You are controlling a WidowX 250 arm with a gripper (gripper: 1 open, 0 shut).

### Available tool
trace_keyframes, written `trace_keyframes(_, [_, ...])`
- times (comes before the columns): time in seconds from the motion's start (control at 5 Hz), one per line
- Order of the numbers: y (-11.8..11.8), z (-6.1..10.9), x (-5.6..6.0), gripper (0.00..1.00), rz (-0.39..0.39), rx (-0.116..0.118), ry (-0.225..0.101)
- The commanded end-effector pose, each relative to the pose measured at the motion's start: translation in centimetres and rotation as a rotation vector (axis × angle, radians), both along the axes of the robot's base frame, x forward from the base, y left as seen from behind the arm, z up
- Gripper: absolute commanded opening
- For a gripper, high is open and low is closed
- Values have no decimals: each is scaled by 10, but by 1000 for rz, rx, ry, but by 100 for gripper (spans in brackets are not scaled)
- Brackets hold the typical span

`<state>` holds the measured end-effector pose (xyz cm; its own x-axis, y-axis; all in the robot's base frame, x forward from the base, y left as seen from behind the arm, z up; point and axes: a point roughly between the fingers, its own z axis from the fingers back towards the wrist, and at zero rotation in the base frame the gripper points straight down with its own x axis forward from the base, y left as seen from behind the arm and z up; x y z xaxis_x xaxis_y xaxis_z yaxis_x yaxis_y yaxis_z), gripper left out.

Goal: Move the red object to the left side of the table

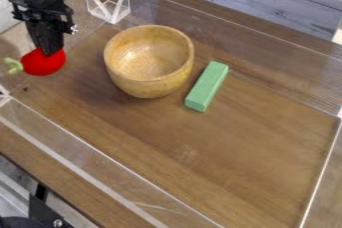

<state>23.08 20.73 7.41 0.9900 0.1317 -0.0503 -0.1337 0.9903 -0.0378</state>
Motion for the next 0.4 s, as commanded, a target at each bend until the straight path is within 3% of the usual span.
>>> trace_keyframes(0.0, [9, 9, 7, 0, 31, 17, -39])
trace_keyframes(0.2, [10, -4, 14, 0, 67, -1, -35])
